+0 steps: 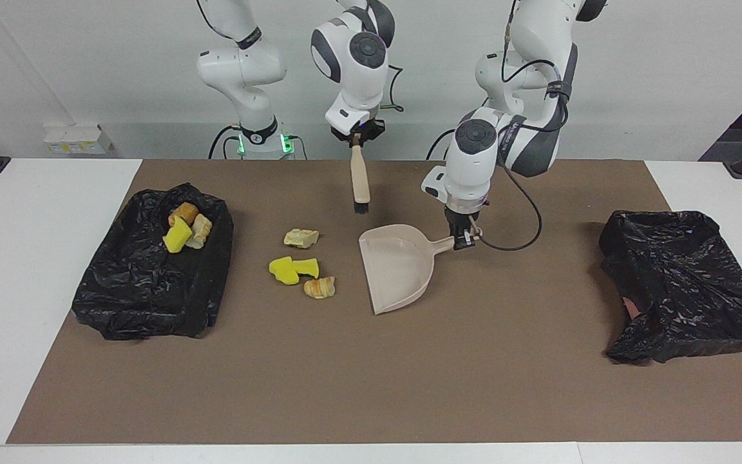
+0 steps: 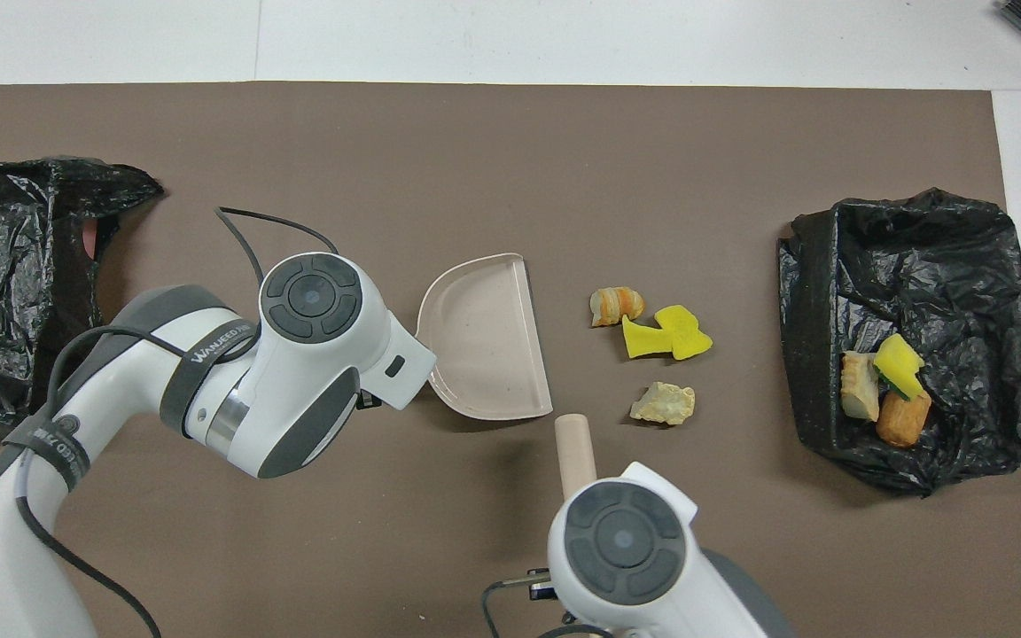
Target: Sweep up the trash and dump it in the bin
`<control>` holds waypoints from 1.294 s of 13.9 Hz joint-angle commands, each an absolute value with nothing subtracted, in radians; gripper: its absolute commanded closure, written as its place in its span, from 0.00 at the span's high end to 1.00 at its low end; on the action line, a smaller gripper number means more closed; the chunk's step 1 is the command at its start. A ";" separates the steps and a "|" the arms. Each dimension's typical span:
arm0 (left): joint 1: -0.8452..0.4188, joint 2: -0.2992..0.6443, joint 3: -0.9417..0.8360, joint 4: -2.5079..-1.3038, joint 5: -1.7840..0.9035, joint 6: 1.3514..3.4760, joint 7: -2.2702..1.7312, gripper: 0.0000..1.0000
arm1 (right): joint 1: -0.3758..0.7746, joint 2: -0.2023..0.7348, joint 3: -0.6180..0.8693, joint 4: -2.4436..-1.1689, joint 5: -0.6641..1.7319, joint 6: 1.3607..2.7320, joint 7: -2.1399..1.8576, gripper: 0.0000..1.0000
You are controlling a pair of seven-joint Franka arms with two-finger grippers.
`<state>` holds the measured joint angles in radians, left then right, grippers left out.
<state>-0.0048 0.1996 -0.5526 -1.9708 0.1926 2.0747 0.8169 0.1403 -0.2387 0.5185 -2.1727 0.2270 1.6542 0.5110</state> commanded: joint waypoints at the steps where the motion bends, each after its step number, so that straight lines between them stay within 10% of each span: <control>1: -0.064 0.195 -0.543 -1.994 0.215 2.106 0.729 0.00 | 0.059 -0.212 0.468 -2.189 0.117 1.727 0.373 0.00; 9: -0.112 0.189 -0.545 -2.032 0.265 2.112 0.646 0.00 | 0.020 0.078 0.318 -2.118 -0.331 1.861 0.255 0.00; 18: -0.123 0.156 -0.546 -2.080 0.327 2.103 0.643 0.00 | 0.104 0.143 0.392 -2.123 -0.008 1.943 0.284 0.00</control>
